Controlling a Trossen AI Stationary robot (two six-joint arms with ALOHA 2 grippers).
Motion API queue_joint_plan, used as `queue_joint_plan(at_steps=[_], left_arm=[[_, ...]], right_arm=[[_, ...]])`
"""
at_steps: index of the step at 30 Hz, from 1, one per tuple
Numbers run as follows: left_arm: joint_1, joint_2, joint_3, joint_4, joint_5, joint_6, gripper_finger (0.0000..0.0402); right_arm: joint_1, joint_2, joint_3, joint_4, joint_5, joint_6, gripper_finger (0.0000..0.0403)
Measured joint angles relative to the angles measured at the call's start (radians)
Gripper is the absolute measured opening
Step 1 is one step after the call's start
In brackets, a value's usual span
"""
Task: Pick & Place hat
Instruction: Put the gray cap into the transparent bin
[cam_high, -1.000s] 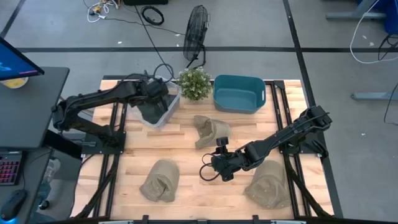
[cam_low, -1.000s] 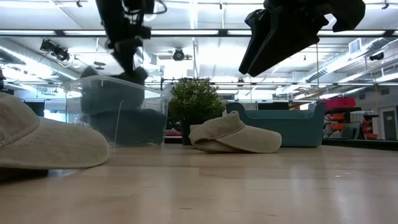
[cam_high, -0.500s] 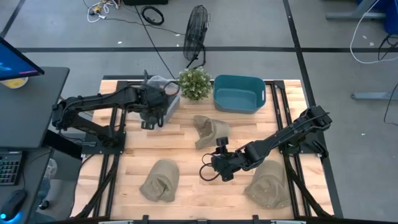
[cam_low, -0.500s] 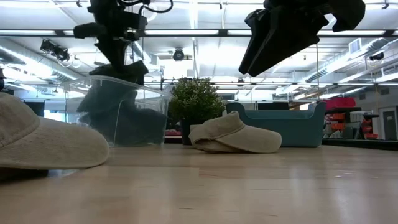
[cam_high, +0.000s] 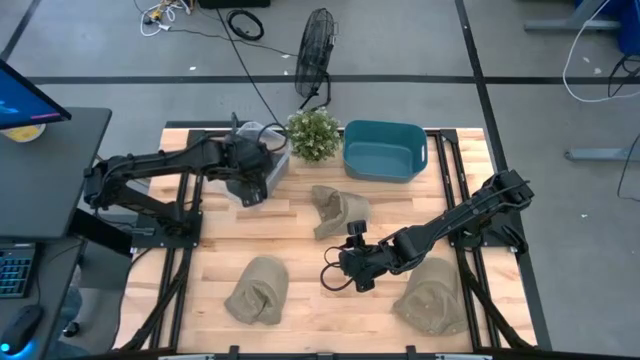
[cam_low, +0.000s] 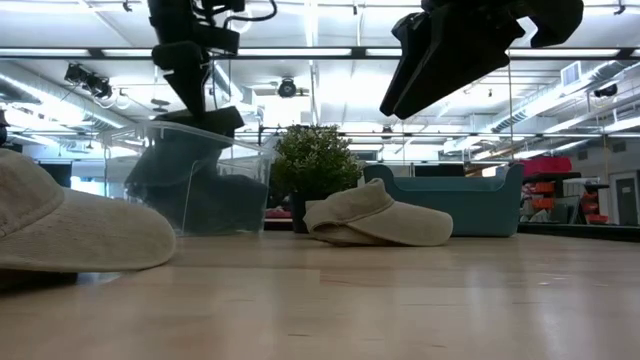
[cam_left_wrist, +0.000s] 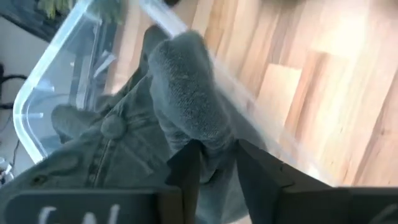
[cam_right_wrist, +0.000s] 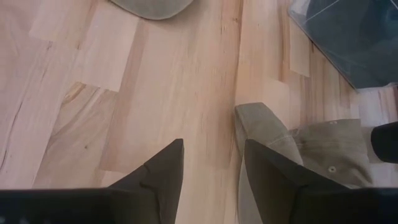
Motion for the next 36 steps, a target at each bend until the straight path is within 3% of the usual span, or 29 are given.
queue_joint_plan(at_steps=[4, 9, 11, 17, 25, 31, 36], left_arm=[[-0.029, -0.003, 0.028, 0.016, -0.071, -0.025, 0.0131], [-0.061, -0.014, 0.080, 0.006, -0.227, -0.137, 0.0126], [-0.068, -0.023, 0.082, -0.012, -0.286, -0.191, 0.0112], [-0.032, -0.009, 0.041, -0.162, -0.299, -0.311, 0.0016], [0.088, -0.007, -0.156, 0.047, -0.282, -0.286, 0.0003], [0.188, -0.011, -0.301, 0.195, -0.096, -0.256, 0.0002], [0.250, -0.010, -0.345, 0.245, -0.015, -0.251, 0.0002]], right_arm=[[0.000, 0.000, 0.000, 0.000, 0.000, 0.000, 0.0174], [0.000, 0.000, 0.000, 0.000, 0.000, 0.000, 0.0174], [0.000, 0.000, 0.000, 0.000, 0.000, 0.000, 0.0174], [0.000, 0.000, 0.000, 0.004, 0.000, 0.000, 0.0174], [0.000, 0.000, 0.000, 0.013, 0.000, 0.000, 0.0174], [0.000, 0.000, 0.000, 0.012, 0.000, 0.000, 0.0174], [0.000, 0.000, 0.000, 0.012, 0.000, 0.000, 0.0174]])
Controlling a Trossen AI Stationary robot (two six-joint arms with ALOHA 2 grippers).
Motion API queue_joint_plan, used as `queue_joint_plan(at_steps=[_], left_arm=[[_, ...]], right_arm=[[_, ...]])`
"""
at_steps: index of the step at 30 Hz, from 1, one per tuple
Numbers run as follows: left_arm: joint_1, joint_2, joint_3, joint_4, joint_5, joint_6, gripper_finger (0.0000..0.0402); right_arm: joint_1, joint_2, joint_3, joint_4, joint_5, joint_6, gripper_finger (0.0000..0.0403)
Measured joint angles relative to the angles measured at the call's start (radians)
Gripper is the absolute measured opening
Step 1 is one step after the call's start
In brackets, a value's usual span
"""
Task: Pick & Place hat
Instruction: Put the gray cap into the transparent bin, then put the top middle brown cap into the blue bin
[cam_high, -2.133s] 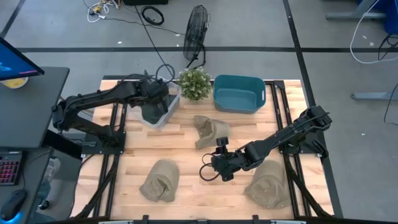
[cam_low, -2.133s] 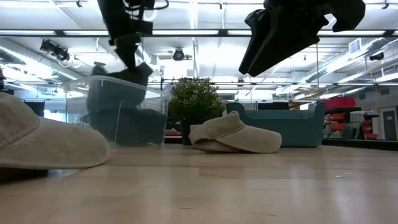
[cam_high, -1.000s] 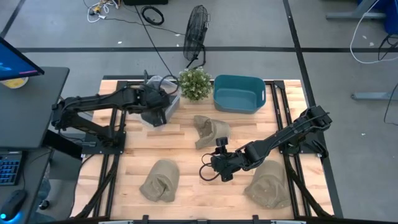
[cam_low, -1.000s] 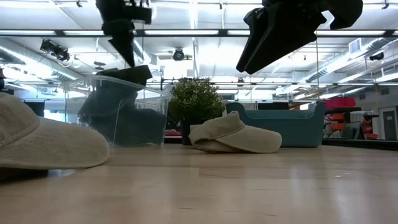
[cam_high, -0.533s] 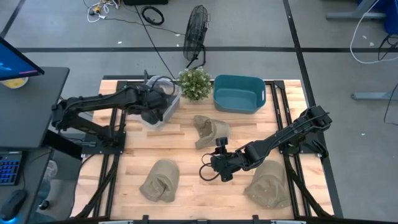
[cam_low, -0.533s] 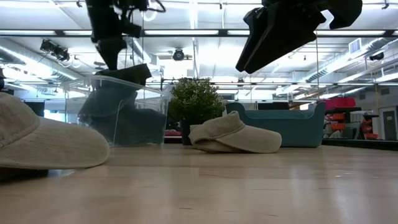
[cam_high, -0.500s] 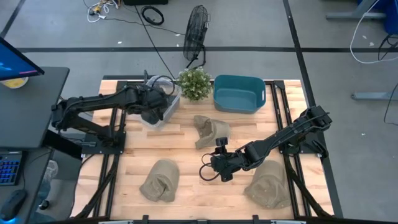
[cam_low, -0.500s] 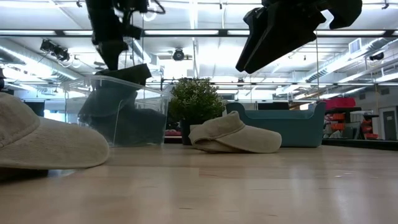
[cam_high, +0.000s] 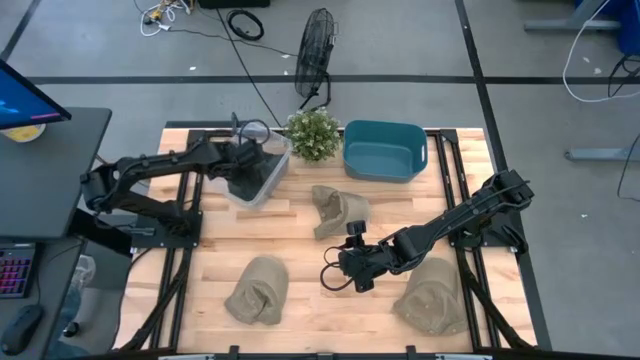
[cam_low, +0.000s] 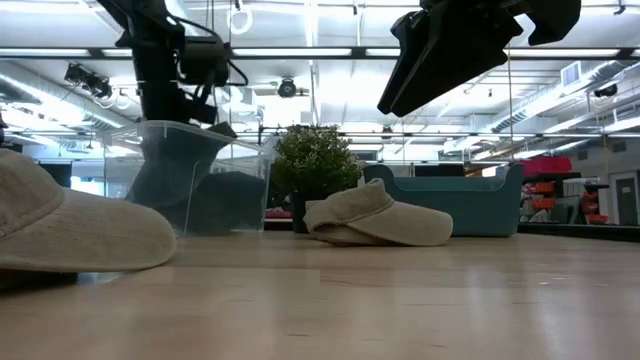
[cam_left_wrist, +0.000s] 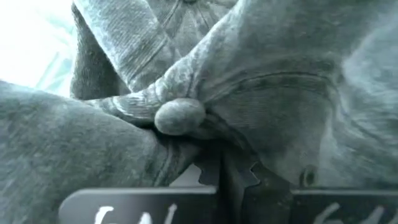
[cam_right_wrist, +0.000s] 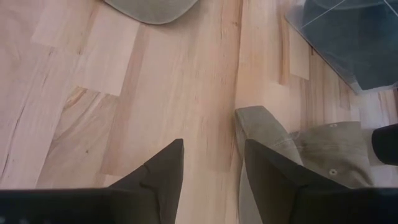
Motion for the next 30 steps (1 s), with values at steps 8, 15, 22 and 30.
queue_joint_plan(at_steps=[8, 15, 22, 30], left_arm=[[0.073, 0.002, 0.002, 0.021, 0.124, 0.027, 0.0001], [0.046, -0.011, 0.160, -0.117, 0.147, 0.018, 0.0001], [-0.041, -0.031, 0.385, -0.214, 0.098, 0.016, 0.0001], [-0.237, -0.095, 0.455, -0.169, -0.043, 0.099, 0.0001]], right_arm=[[0.000, 0.000, 0.000, -0.001, 0.000, 0.000, 0.0174], [0.000, 0.000, 0.000, -0.002, 0.000, 0.000, 0.0174], [0.000, 0.000, 0.000, -0.041, -0.001, 0.036, 0.0174], [0.008, 0.000, 0.053, -0.268, -0.002, 0.204, 0.0174]])
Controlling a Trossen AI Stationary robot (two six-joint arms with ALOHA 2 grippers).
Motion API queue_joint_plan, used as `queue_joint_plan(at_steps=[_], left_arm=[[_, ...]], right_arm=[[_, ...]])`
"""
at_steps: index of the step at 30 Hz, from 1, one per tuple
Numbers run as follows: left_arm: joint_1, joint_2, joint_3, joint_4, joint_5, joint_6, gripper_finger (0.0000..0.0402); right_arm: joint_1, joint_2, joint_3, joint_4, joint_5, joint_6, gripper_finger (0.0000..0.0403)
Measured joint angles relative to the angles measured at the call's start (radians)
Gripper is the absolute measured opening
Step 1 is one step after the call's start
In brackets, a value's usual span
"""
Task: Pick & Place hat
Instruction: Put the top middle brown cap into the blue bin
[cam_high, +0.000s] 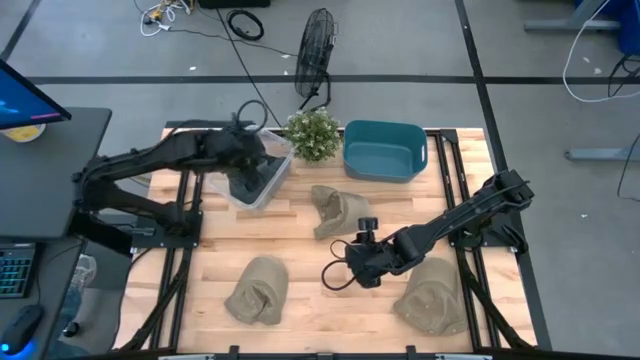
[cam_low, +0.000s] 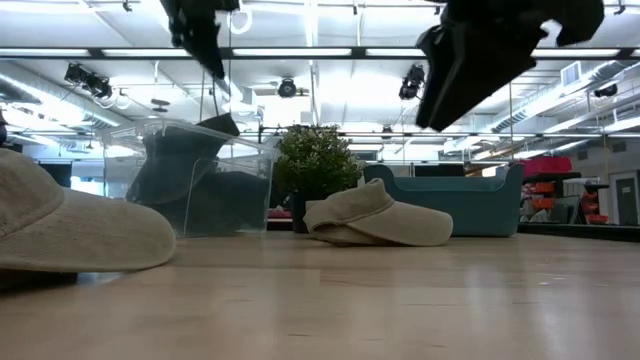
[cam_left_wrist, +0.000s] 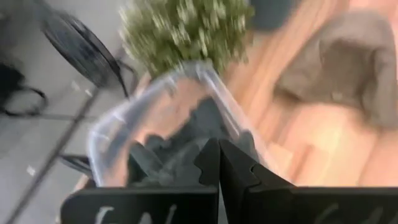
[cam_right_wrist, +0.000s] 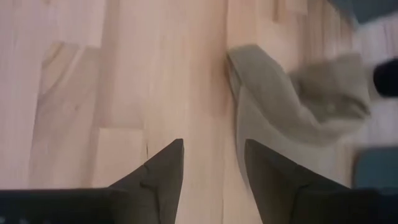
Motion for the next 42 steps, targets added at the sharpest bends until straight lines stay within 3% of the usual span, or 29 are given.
queue_joint_plan(at_steps=[3, 7, 16, 22, 27, 31, 37, 42], left_arm=[[-0.072, -0.039, -0.004, 0.037, -0.063, -0.010, 0.0001], [-0.189, -0.099, -0.092, 0.155, -0.068, -0.030, 0.0001], [-0.442, -0.114, -0.459, 0.746, -0.065, -0.082, 0.0005], [-0.539, -0.077, -0.599, 1.037, -0.066, -0.082, 0.0005], [-0.572, -0.056, -0.633, 1.070, -0.068, -0.081, 0.0025], [-0.573, -0.056, -0.633, 1.074, -0.075, -0.082, 0.0059], [-0.571, -0.056, -0.633, 1.074, -0.137, -0.081, 0.0103], [-0.561, -0.049, -0.633, 1.075, -0.140, -0.088, 0.0114]], right_arm=[[0.002, 0.000, 0.060, -0.129, -0.014, 0.079, 0.0174], [0.002, 0.000, 0.111, -0.222, -0.018, 0.104, 0.0174], [-0.046, 0.000, 0.119, -0.158, 0.002, -0.209, 0.0174], [-0.149, 0.000, 0.111, -0.032, -0.011, -0.372, 0.0158], [-0.248, 0.000, 0.070, 0.091, -0.150, -0.511, 0.0147], [-0.305, 0.000, 0.000, 0.190, -0.246, -0.629, 0.0162], [-0.366, 0.000, -0.087, 0.277, -0.261, -0.672, 0.0211], [-0.417, 0.000, -0.157, 0.355, -0.263, -0.676, 0.0239]])
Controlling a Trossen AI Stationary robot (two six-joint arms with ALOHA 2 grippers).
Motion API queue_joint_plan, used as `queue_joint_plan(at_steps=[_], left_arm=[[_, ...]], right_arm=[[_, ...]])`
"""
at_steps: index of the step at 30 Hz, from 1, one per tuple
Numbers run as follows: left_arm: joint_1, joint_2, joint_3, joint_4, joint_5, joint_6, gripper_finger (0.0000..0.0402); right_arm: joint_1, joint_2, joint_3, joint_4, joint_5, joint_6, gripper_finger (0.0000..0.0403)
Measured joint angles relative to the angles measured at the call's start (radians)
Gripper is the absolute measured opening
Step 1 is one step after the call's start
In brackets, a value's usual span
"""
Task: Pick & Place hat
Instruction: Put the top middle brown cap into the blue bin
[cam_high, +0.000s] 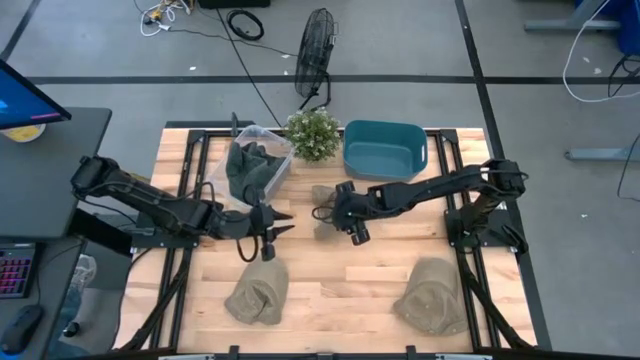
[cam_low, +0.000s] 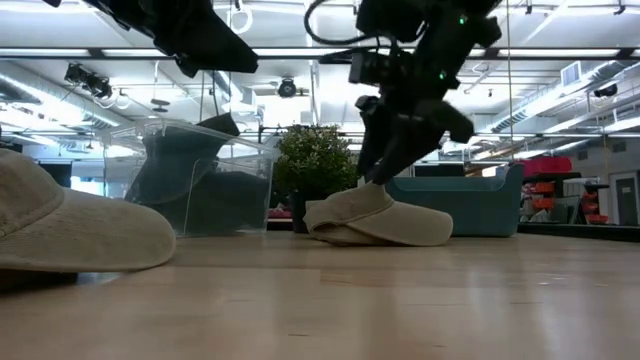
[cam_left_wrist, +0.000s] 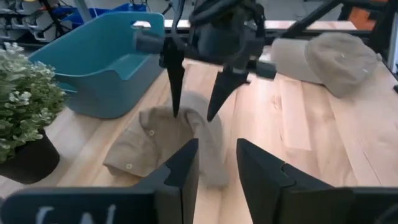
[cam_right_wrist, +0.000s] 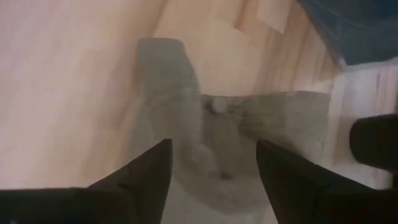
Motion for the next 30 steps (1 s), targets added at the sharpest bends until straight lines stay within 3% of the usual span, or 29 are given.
queue_joint_plan(at_steps=[5, 9, 12, 19, 30], left_arm=[[0.000, 0.000, 0.000, 0.002, -0.001, 0.001, 0.0115], [0.000, 0.000, 0.000, 0.002, -0.004, 0.000, 0.0115], [0.000, 0.000, 0.000, 0.002, -0.004, -0.001, 0.0115], [0.000, 0.000, 0.000, 0.001, -0.004, -0.001, 0.0115], [0.000, 0.000, 0.000, 0.000, -0.004, -0.001, 0.0115]], right_arm=[[-0.041, 0.000, -0.045, 0.013, -0.086, 0.001, 0.0235], [-0.054, 0.000, -0.065, 0.011, -0.137, -0.015, 0.0206], [-0.054, 0.000, -0.066, 0.008, -0.138, -0.023, 0.0164], [-0.051, 0.000, -0.066, -0.007, -0.138, 0.055, 0.0017], [0.065, -0.069, 0.003, -0.067, 0.031, 0.391, 0.0005]])
